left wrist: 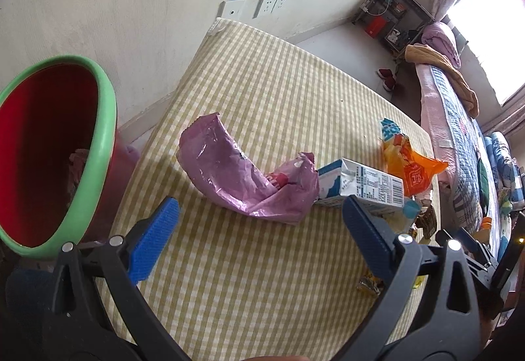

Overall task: Collect trash
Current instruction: 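Grasp the pink plastic bag with left tool while right tool grasps brown wrapper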

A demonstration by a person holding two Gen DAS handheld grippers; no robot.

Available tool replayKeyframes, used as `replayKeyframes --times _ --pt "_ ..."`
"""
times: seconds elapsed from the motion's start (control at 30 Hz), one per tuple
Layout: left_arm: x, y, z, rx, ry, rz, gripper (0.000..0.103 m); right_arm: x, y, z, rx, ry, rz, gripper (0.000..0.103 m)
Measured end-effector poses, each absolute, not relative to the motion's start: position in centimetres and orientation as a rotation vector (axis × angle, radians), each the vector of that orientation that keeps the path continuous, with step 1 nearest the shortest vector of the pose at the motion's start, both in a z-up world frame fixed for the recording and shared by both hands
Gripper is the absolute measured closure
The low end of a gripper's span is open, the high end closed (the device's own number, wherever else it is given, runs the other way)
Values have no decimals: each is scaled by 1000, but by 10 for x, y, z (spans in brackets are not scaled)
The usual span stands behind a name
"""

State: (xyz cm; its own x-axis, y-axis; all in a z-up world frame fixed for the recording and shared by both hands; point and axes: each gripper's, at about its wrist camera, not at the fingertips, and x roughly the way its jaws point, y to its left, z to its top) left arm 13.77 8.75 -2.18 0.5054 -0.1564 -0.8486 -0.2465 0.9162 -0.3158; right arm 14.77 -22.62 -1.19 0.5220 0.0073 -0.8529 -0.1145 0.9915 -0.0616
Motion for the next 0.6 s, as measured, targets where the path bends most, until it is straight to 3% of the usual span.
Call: replayKeyframes --times 0.43,0.53,0.6 --pt "163 100 -63 -484 1109 148 7 171 -222 -35 -126 1044 51 26" --pt "163 102 -62 -477 1102 160 19 174 -223 -37 -113 1049 54 38" --pt "163 101 -61 -472 1099 155 29 175 -224 -39 -103 1060 60 54"
